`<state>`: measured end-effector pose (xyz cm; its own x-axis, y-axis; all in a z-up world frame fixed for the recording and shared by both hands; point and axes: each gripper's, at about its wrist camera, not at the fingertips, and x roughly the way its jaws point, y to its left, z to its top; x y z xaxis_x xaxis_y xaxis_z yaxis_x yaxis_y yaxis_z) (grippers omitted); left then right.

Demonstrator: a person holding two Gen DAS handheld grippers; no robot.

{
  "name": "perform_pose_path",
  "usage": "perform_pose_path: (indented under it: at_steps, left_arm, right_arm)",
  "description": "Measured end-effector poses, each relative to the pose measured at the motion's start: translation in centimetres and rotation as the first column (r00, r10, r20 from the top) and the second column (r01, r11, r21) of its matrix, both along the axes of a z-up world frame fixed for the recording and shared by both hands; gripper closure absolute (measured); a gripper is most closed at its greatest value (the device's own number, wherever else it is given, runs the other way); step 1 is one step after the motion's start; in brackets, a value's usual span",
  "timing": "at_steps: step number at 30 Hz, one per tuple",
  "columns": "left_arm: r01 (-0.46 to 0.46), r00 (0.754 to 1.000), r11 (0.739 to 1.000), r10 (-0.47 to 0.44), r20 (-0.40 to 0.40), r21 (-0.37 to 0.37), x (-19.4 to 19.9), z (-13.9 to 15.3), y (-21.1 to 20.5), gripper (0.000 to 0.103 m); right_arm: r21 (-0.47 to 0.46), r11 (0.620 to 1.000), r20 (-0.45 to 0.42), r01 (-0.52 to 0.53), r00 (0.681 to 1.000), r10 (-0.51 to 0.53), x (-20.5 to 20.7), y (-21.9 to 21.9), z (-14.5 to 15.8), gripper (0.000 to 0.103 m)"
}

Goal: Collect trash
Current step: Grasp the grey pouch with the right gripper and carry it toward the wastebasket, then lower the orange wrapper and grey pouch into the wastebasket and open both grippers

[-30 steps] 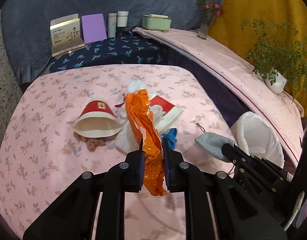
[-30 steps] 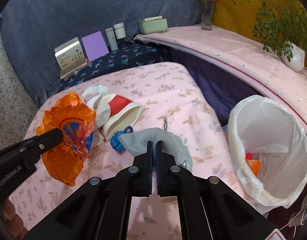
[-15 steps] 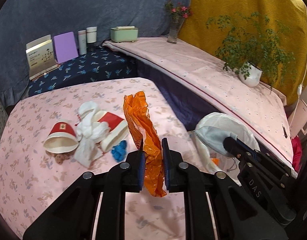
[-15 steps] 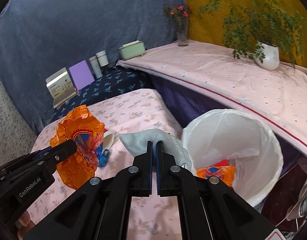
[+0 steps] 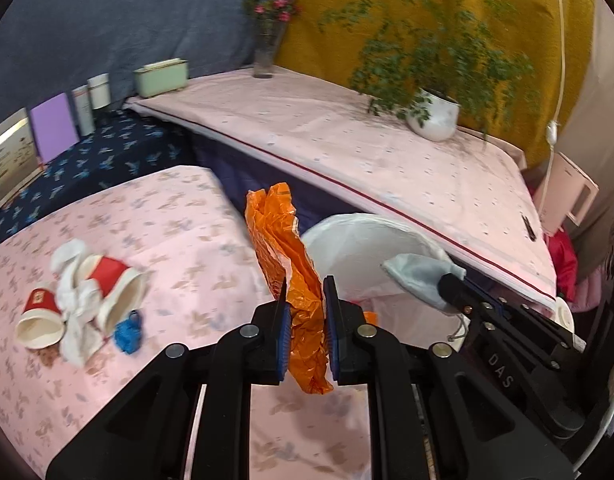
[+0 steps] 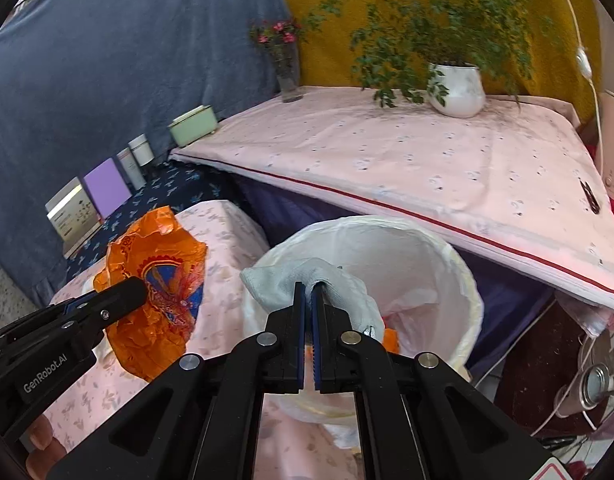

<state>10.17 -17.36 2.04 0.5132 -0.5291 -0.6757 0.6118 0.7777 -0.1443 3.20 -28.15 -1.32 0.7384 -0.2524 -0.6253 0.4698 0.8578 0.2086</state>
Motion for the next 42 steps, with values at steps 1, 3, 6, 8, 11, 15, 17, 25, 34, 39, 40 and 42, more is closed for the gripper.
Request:
perform_pose_path:
  at_steps: [1,3,6,8,11,15,17,25,34,39,40,42]
  left_arm:
    - [0.018,1.0,1.0,-0.018,-0.003,-0.003,0.0,-0.1,-0.6,0.089]
    - [0.05,0.999,0.999,-0.05,-0.012,-0.003,0.0,-0.3,-1.8,0.089]
    - [0.092,0.995,0.996,-0.092,-0.034,-0.008,0.2,-0.9,-3.3,0.089]
    - [0.114,0.992,0.993,-0.115,-0.048,-0.014,0.2,-1.3,-4.1,0.088]
    - [0.137,0.989,0.991,-0.137,-0.056,-0.01,0.3,-2.0,-5.1,0.084]
    - [0.116,0.99,0.993,-0.116,-0.084,-0.015,1.0,-2.7,-5.5,0.071]
    - [0.099,0.991,0.995,-0.1,-0.093,-0.013,1.4,-3.1,-5.4,0.068]
    - [0.047,0.994,0.999,-0.048,-0.099,-0.009,2.5,-3.2,-4.1,0.056]
    - [0.016,0.996,1.0,-0.017,-0.085,-0.005,2.8,-3.1,-3.0,0.054]
    - [-0.013,0.998,1.0,0.012,-0.067,-0.012,2.8,-2.9,-2.1,0.043]
    - [-0.017,0.998,1.0,0.017,-0.062,-0.012,2.8,-2.8,-1.9,0.042]
    - [-0.029,0.998,1.0,0.029,-0.056,-0.012,2.8,-2.7,-1.5,0.039]
  right_arm:
    - [0.001,1.0,-0.001,0.01,1.0,-0.01,-0.2,-0.5,-0.1,0.1]
    - [0.004,1.0,-0.002,0.025,1.0,-0.025,-0.4,-1.2,-0.2,0.1]
    - [0.008,0.999,-0.006,0.046,0.999,-0.046,-0.7,-2.4,-0.6,0.1]
    - [0.01,0.998,-0.009,0.056,0.998,-0.056,-0.8,-2.8,-0.8,0.1]
    - [0.016,0.998,-0.014,0.067,0.998,-0.067,-0.9,-3.6,-1.2,0.1]
    - [0.017,0.997,-0.02,0.069,0.997,-0.069,-0.6,-3.9,-1.5,0.1]
    - [0.019,0.998,-0.022,0.068,0.997,-0.067,-0.5,-4.1,-1.7,0.1]
    - [0.023,0.998,-0.025,0.059,0.998,-0.058,0.2,-3.8,-1.8,0.1]
    - [0.015,0.999,-0.024,0.045,0.999,-0.045,0.9,-2.9,-1.6,0.095]
    - [0.016,0.999,-0.017,0.049,0.999,-0.049,1.0,-2.7,-1.4,0.086]
    - [0.017,0.999,-0.014,0.05,0.999,-0.049,1.0,-2.6,-1.3,0.08]
    - [0.013,0.999,-0.007,0.051,0.999,-0.051,1.0,-2.3,-1.1,0.073]
